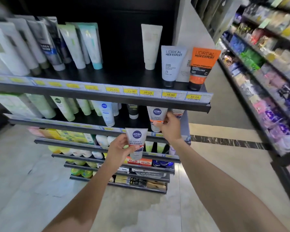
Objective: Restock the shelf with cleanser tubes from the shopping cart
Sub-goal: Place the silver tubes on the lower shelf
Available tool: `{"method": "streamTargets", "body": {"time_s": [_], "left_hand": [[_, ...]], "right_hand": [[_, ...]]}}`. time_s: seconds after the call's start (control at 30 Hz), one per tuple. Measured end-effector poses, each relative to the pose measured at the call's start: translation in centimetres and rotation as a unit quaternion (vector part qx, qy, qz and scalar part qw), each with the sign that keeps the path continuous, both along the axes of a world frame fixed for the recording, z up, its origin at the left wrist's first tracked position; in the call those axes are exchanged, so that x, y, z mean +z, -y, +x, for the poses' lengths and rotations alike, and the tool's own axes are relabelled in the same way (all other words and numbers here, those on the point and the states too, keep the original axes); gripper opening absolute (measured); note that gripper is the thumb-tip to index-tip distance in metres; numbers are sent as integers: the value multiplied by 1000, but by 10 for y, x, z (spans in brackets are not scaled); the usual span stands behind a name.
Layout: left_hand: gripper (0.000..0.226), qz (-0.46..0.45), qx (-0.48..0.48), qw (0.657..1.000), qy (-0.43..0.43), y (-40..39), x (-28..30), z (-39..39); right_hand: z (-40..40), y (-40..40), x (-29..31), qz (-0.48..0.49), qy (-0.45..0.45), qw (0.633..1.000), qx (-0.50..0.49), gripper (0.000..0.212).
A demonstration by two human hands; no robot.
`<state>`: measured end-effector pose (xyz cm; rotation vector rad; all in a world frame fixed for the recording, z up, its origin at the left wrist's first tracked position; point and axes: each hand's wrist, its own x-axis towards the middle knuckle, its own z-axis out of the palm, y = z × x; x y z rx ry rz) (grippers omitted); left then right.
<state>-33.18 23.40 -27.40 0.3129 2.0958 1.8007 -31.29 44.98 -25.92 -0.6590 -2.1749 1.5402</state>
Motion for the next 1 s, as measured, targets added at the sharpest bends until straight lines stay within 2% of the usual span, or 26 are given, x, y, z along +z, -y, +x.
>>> {"method": "streamTargets", "body": {"time_s": [0.17, 0.33, 0.57, 1.0], "left_hand": [[38, 4, -26, 1000, -11, 13, -7, -11], [39, 7, -41, 999, -9, 17, -7, -16], [42, 4, -61, 998, -2, 14, -2, -10], [42, -2, -36, 999, -19, 11, 14, 6]], "right_hand": [[-11, 6, -24, 31, 39, 998, -25, 45], [-10, 6, -36, 31, 42, 996, -73, 43], [-24, 3, -30, 64, 78, 993, -67, 44], [-29, -3, -26, 89, 110, 989, -43, 44]]}}
